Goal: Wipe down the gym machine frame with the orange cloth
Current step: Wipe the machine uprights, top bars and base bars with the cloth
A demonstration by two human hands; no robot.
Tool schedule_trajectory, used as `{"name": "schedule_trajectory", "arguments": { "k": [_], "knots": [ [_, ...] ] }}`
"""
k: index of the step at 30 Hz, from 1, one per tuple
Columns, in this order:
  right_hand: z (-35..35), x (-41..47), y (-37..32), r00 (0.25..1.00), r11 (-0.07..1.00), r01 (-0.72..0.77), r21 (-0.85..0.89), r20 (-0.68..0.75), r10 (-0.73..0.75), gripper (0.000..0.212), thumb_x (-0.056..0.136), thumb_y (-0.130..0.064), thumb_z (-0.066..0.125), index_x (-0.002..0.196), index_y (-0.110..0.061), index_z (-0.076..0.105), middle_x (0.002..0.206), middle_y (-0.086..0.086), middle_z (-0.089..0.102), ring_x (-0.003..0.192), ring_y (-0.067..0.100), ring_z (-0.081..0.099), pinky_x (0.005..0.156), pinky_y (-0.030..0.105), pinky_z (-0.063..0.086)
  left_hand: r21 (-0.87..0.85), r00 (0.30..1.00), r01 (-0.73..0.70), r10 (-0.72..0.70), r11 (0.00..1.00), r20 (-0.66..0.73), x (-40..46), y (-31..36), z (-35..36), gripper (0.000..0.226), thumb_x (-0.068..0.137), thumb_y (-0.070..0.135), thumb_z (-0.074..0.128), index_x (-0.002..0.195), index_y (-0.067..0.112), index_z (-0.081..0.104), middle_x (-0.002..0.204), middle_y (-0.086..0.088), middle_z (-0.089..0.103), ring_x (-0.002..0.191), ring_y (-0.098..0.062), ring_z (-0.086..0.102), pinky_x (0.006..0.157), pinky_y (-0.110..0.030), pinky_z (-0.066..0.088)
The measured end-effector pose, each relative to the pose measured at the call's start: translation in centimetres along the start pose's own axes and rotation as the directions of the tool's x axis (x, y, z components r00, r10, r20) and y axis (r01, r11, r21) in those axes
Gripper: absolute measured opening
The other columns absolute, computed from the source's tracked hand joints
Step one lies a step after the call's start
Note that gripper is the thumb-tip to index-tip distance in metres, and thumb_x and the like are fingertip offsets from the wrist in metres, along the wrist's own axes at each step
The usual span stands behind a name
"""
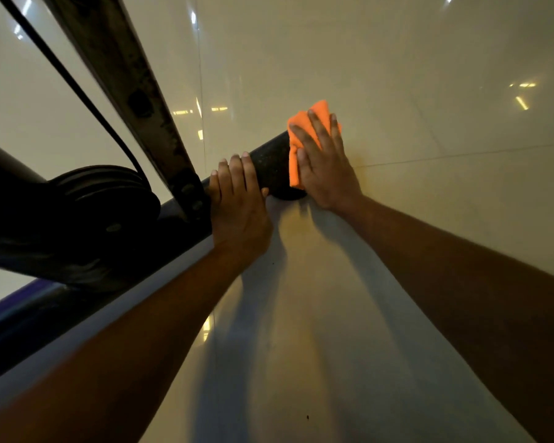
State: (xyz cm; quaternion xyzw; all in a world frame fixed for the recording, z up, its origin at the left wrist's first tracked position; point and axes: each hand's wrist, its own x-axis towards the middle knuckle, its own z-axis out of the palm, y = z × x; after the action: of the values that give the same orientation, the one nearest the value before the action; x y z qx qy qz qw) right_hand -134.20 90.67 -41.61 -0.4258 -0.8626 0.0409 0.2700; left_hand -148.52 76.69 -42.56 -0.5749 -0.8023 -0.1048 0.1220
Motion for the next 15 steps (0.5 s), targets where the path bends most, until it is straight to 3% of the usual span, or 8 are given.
{"name": "schedule_trajectory", "arguments": {
  "k": [1,5,7,10,13,15],
  "knots": [
    [0.6,-0.5,-1.1,1.0,1.0,0.018,-0.012,-0.022,-0.018,0.052,0.115,-0.032,0.036,0.166,-0.024,0.045,0.177,0.012,0.029,0.165,0.048,0.011,0.131,0.063,0.017,0.002,1.0,0.0,0.0,1.0,0.0,0.0,0.0,0.0,0.067,0.113,0.037,0.038,0.166,0.0,0.021,0.165,-0.021,0.036,0.156,-0.04,0.032,0.13,-0.051,0.02],
    [0.8,-1.5,-0.5,0.936,0.935,0.351,-0.045,0.061,-0.348,0.053,0.117,-0.034,0.041,0.168,-0.022,0.04,0.178,0.013,0.027,0.167,0.041,0.007,0.131,0.065,0.015,0.016,1.0,0.012,-0.012,1.0,0.012,0.2,0.1,0.2,0.067,0.113,0.036,0.04,0.166,0.0,0.023,0.165,-0.021,0.037,0.156,-0.04,0.032,0.13,-0.051,0.022],
    [0.3,-0.4,0.8,0.952,0.95,0.307,-0.062,0.031,-0.305,0.052,0.116,-0.032,0.042,0.167,-0.022,0.043,0.176,0.013,0.03,0.166,0.044,0.016,0.132,0.062,0.018,0.0,1.0,0.007,-0.007,1.0,0.011,0.2,0.0,0.3,0.069,0.111,0.037,0.042,0.166,0.0,0.023,0.165,-0.021,0.036,0.156,-0.04,0.032,0.131,-0.051,0.021],
    [0.2,-0.4,-0.6,0.998,0.998,0.068,0.0,0.001,-0.068,0.053,0.114,-0.033,0.039,0.166,-0.023,0.043,0.178,0.01,0.029,0.166,0.044,0.012,0.132,0.063,0.017,-0.003,1.0,0.003,-0.003,1.0,0.012,0.2,0.0,0.2,0.069,0.112,0.038,0.042,0.166,0.001,0.022,0.165,-0.021,0.036,0.156,-0.04,0.032,0.13,-0.051,0.022],
    [0.7,-2.3,-2.1,0.965,0.968,0.251,-0.009,0.085,-0.249,0.054,0.117,-0.039,0.035,0.17,-0.023,0.037,0.18,0.011,0.023,0.167,0.04,0.002,0.132,0.065,0.012,-0.004,1.0,0.006,-0.006,1.0,0.007,0.3,-0.1,0.3,0.066,0.113,0.038,0.036,0.167,0.004,0.023,0.166,-0.02,0.036,0.156,-0.041,0.032,0.129,-0.052,0.023],
    [0.3,-1.7,-0.5,0.939,0.94,0.34,-0.03,0.075,-0.337,0.053,0.118,-0.037,0.036,0.168,-0.022,0.04,0.178,0.013,0.027,0.166,0.043,0.011,0.131,0.064,0.017,-0.015,1.0,0.002,-0.002,1.0,0.005,0.2,-0.2,0.4,0.065,0.112,0.038,0.037,0.167,0.006,0.024,0.166,-0.02,0.037,0.156,-0.04,0.033,0.129,-0.052,0.024]
  ]
}}
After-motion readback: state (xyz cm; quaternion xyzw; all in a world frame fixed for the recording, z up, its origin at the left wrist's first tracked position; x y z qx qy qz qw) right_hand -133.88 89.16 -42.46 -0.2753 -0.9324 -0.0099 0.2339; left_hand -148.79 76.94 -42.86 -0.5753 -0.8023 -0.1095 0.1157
